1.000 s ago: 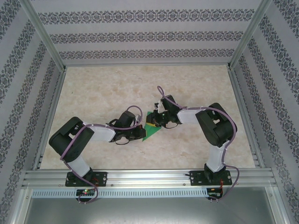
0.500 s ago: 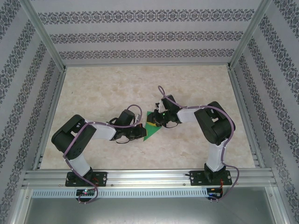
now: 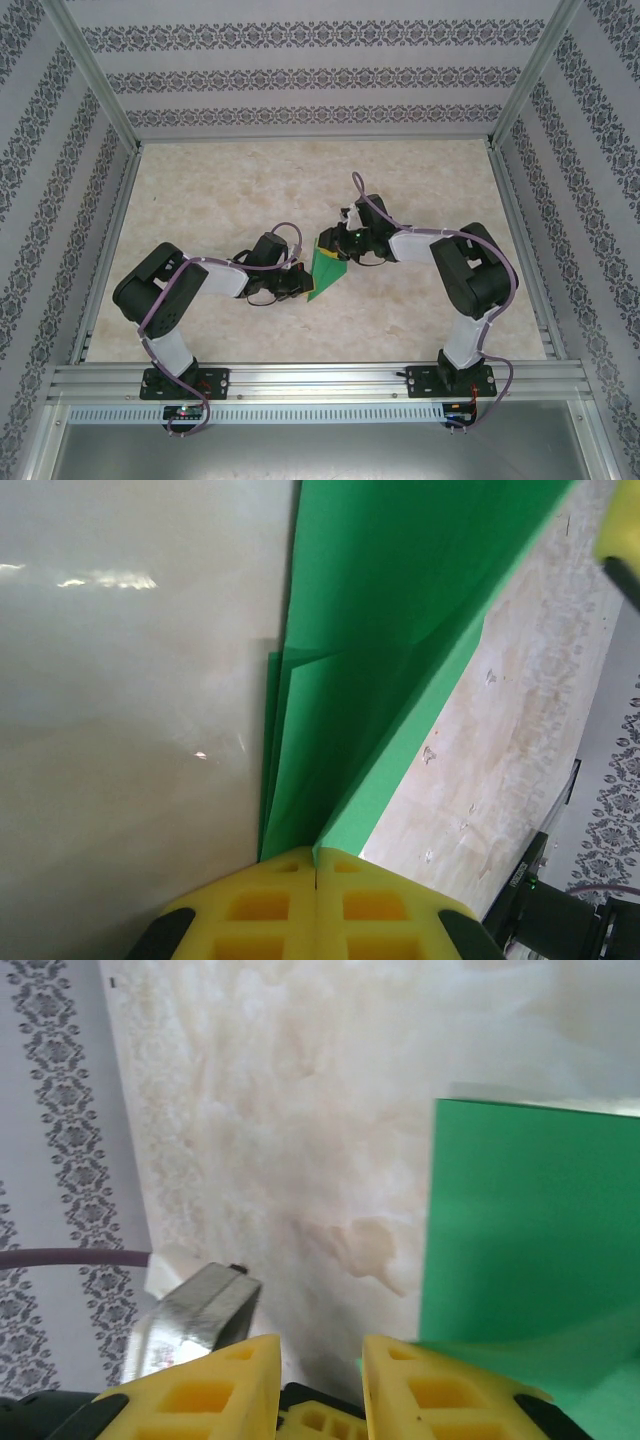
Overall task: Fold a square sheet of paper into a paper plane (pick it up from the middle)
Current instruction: Fourth fold the wing at the center of the table.
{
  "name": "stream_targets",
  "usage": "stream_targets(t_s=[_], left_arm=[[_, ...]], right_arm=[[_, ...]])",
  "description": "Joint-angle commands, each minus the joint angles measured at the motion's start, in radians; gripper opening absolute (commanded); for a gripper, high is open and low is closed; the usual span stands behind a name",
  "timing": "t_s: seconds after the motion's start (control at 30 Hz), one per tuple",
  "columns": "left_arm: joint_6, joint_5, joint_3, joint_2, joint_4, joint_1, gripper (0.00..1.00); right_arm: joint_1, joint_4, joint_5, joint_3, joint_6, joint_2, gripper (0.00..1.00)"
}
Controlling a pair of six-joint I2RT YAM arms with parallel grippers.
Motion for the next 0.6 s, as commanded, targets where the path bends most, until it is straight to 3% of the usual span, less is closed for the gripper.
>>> stream_targets(t_s=[0.0, 0.57], left_arm=[[-0.017, -0.040, 0.000, 0.049, -0.069, 0.011, 0.00], [-0.038, -0.043, -0.020, 0.048, -0.038, 0.012, 0.00]], right_arm=[[0.020, 0.009, -0.031, 0.024, -0.022, 0.008, 0.28], [0.044, 0.033, -0.042, 0.068, -0.017, 0.142, 0.27]])
